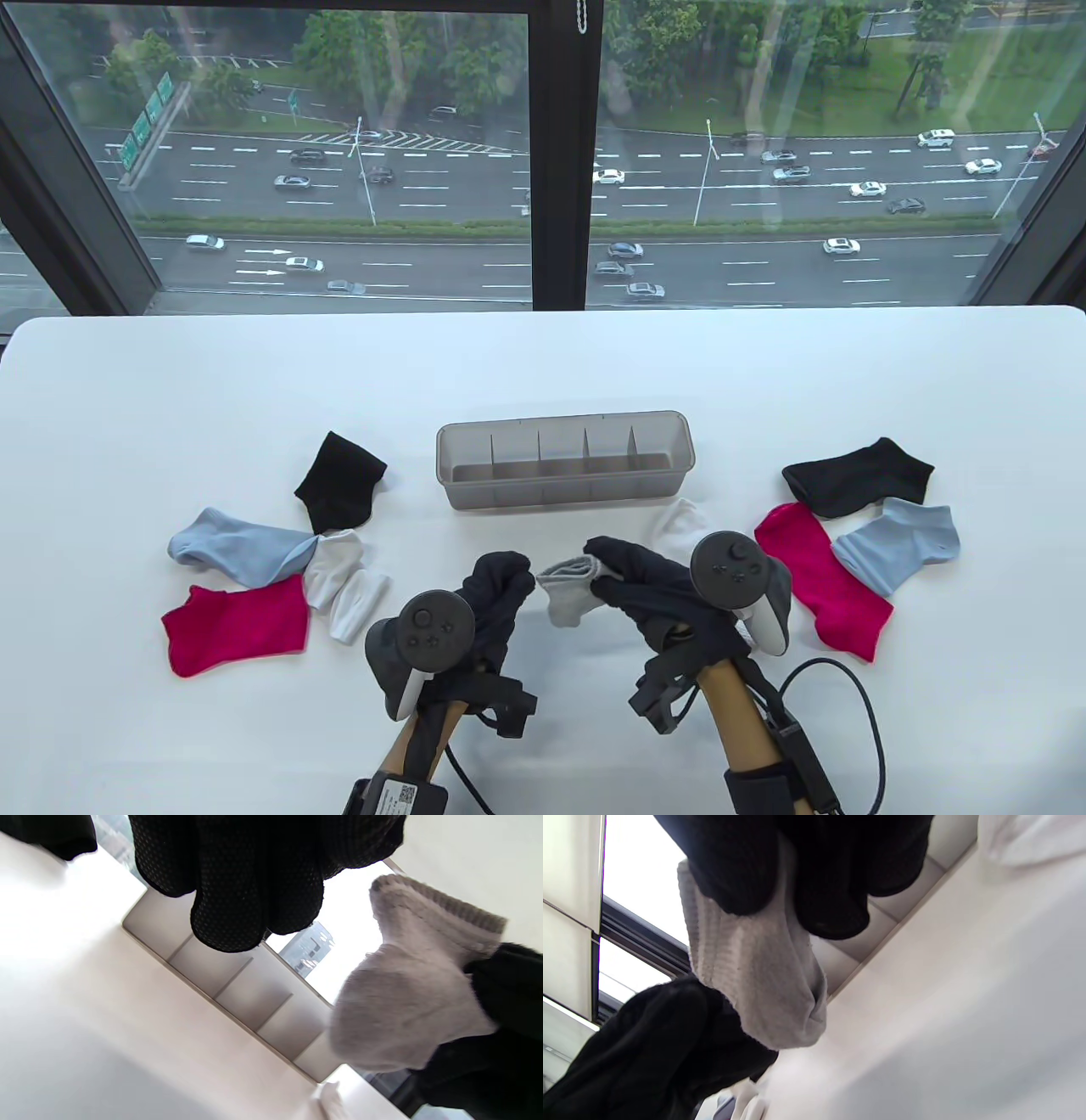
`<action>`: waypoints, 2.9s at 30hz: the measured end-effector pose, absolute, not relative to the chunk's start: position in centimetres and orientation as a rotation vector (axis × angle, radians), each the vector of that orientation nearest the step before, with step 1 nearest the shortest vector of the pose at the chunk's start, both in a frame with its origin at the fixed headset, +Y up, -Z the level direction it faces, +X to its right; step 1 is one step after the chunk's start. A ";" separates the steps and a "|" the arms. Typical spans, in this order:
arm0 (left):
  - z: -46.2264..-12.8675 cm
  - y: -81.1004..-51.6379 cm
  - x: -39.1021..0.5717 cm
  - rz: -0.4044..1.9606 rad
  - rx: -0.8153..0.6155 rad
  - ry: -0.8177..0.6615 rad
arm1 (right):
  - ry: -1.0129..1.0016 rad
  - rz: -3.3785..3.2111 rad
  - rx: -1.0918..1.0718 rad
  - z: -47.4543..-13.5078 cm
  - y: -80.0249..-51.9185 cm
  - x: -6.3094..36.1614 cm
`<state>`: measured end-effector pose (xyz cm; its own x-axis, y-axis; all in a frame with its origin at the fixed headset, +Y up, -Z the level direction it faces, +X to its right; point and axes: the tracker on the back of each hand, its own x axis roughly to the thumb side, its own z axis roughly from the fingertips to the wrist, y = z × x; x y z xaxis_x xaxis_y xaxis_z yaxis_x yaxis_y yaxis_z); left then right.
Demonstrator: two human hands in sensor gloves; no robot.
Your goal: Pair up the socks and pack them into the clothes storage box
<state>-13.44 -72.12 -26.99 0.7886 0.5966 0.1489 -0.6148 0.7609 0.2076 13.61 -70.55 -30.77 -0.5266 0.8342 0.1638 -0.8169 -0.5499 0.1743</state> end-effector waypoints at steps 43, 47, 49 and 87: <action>-27.9 -74.6 -11.6 0.083 -0.178 -0.162 | 0.157 2.949 -0.126 -35.0 -69.3 16.1; -28.0 -74.6 -11.4 0.084 -0.175 -0.175 | 0.518 2.948 -0.137 -34.6 -72.3 16.0; -28.0 -74.7 -11.2 0.072 -0.174 -0.181 | 0.650 2.966 -0.158 -35.0 -73.9 16.0; -27.1 -72.7 -11.7 0.349 0.124 -0.120 | 0.689 1.757 0.365 -31.8 -75.2 7.6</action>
